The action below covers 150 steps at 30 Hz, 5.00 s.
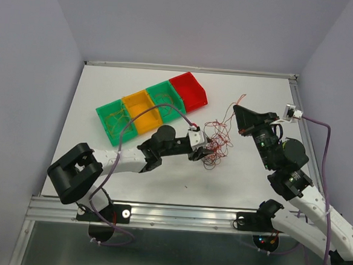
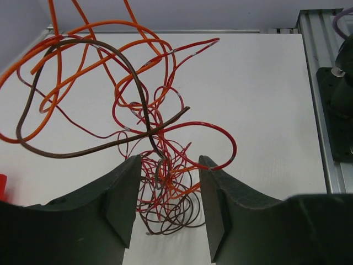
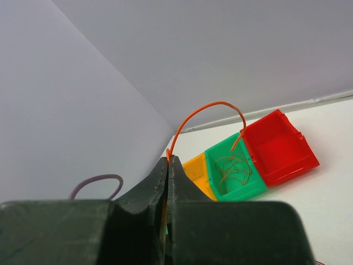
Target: Untangle the cables
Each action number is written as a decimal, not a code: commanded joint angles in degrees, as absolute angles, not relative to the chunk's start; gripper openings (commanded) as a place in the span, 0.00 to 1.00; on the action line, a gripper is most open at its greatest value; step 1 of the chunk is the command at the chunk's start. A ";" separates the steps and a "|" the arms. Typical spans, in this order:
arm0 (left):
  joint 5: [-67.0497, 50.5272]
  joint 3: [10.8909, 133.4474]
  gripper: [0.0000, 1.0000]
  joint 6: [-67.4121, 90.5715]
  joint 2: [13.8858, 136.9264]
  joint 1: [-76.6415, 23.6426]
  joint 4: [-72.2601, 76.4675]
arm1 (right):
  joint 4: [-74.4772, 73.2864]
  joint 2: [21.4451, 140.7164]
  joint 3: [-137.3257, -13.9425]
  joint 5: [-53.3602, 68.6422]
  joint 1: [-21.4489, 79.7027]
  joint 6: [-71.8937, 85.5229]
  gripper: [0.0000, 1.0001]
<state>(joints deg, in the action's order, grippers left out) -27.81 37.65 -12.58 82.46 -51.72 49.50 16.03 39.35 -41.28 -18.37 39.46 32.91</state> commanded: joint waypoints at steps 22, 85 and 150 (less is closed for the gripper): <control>-28.03 40.86 0.00 -24.85 51.79 -50.11 15.16 | 11.52 18.91 -35.86 -54.45 39.64 24.10 0.00; -15.04 120.46 0.00 -24.69 65.56 -42.80 -13.53 | 39.73 65.93 -20.40 2.31 47.29 14.49 0.40; -21.97 109.69 0.00 -5.89 113.46 -22.94 26.10 | 17.58 38.58 -30.32 -33.22 47.28 14.50 0.99</control>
<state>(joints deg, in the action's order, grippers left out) -19.11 107.07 -8.19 114.30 -23.94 22.44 16.86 39.70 -31.51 -31.62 47.24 14.57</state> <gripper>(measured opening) 0.037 0.991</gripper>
